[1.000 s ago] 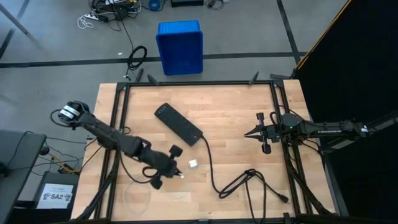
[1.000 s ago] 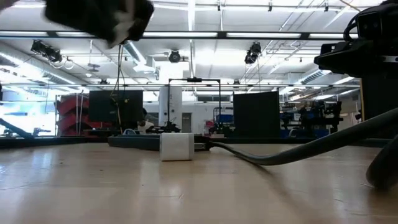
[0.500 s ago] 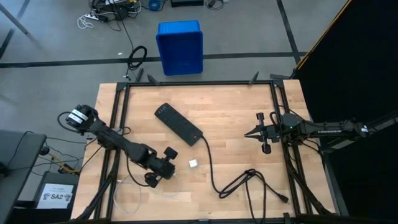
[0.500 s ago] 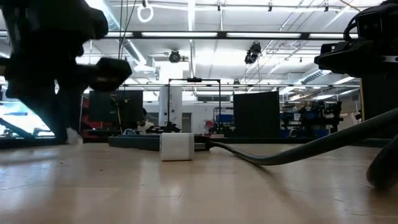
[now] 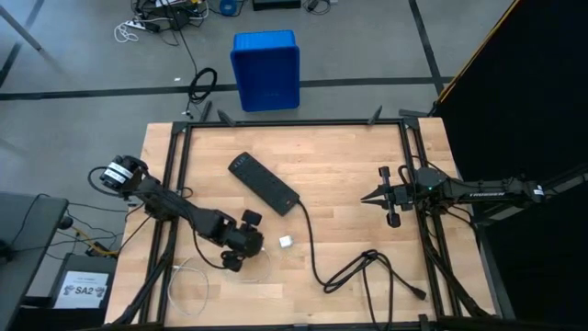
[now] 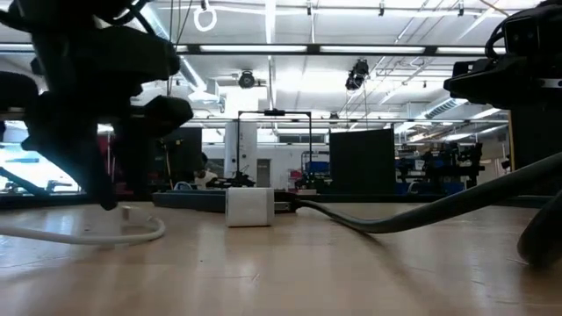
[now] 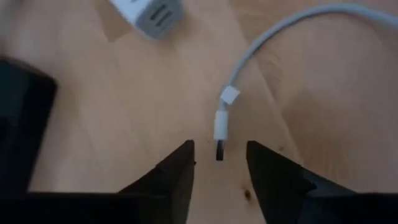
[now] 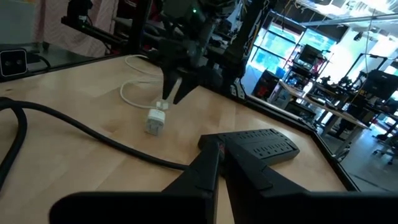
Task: Insert USB
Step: Insert the white USB cable into the white charger adapter
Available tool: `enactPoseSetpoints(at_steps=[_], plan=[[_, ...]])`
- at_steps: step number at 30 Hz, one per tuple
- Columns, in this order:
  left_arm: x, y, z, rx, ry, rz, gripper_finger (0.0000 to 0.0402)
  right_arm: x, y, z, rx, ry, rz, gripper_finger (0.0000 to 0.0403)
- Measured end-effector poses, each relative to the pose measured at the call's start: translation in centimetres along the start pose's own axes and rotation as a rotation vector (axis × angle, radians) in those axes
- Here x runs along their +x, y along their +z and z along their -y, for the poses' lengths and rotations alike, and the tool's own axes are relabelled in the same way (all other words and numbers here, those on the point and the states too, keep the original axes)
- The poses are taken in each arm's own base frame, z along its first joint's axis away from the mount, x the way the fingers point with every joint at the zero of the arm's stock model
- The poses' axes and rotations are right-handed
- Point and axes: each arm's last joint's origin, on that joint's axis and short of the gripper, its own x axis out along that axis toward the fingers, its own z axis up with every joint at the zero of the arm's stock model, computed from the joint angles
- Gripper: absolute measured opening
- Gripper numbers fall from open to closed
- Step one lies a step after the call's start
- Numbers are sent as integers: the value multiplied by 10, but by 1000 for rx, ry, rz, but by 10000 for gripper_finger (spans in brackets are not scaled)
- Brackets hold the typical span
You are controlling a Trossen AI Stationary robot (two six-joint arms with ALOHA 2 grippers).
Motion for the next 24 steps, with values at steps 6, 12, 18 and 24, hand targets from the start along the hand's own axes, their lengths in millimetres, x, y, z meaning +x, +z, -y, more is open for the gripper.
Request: enactPoseSetpoints(at_steps=[6,12,18,24], plan=[[-11,21,-12,-380,29,56,168,0,0,0,0,0,0,6],[-18,32,-21,-919,8,89,158,0,0,0,0,0,-1,7],[-23,34,-19,-1111,-42,31,117,0,0,0,0,0,0,1],[-32,44,-7,-1214,-29,82,60,0,0,0,0,0,0,4]])
